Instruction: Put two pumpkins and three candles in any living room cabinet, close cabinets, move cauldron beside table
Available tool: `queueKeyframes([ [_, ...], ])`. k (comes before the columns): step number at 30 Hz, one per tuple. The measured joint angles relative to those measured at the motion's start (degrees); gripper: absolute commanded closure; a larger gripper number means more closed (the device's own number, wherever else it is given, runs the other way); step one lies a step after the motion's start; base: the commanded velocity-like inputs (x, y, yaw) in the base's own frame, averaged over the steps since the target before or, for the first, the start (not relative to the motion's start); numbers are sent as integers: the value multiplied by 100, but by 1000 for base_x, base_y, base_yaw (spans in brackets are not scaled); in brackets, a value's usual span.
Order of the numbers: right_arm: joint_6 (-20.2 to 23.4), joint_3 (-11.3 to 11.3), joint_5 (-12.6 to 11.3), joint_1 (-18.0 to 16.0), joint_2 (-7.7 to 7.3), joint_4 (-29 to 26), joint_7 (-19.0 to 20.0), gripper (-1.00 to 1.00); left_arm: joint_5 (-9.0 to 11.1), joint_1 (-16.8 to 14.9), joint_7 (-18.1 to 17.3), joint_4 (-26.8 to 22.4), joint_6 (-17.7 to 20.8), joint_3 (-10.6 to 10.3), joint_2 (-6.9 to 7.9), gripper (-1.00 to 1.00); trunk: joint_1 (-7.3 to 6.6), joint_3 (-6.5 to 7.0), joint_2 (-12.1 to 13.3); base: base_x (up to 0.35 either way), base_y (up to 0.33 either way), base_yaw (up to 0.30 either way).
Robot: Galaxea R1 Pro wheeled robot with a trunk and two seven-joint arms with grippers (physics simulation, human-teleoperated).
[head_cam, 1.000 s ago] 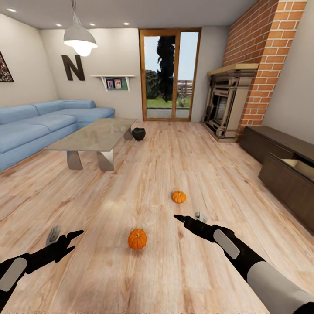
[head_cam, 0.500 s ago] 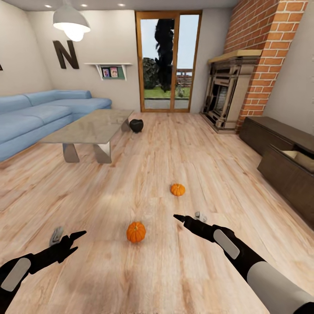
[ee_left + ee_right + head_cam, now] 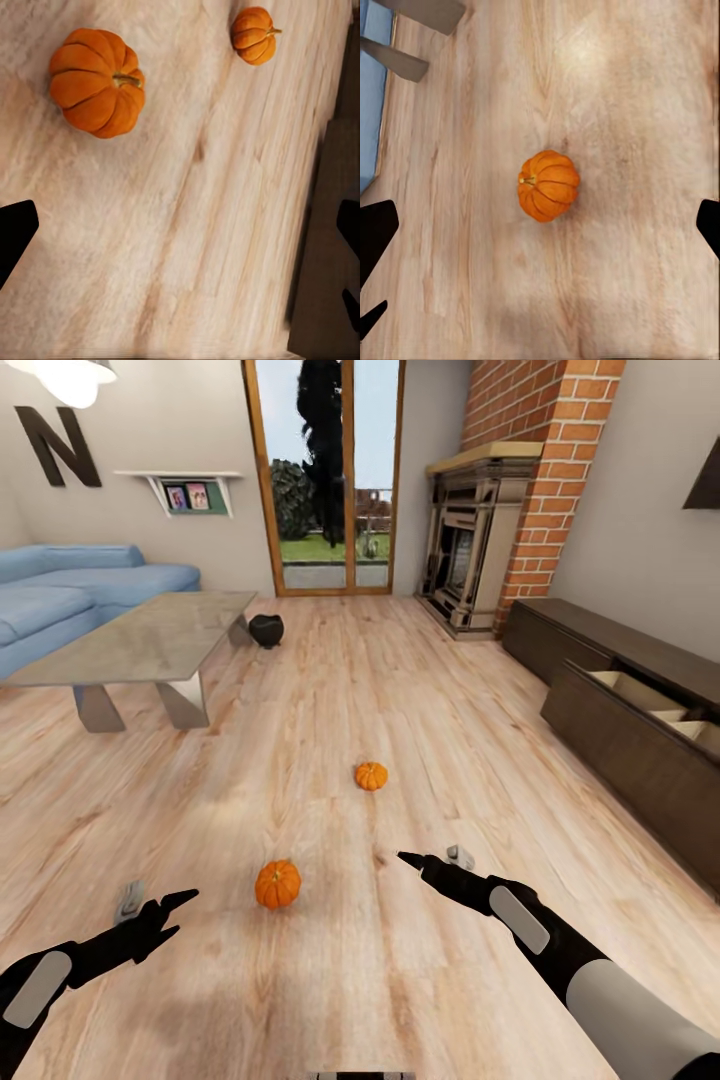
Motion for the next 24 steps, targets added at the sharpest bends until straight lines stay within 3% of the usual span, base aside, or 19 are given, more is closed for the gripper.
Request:
queueKeyframes([
  [7, 0, 1, 0, -1, 1, 2, 1, -100, -2, 1, 0, -1, 0, -1, -8, -100, 18, -155, -9, 0, 0, -215],
  [24, -1, 2, 2, -2, 1, 3, 1, -100, 5, 2, -7, -10, 0, -2, -10, -100, 62, -532, -32, 0, 0, -11],
])
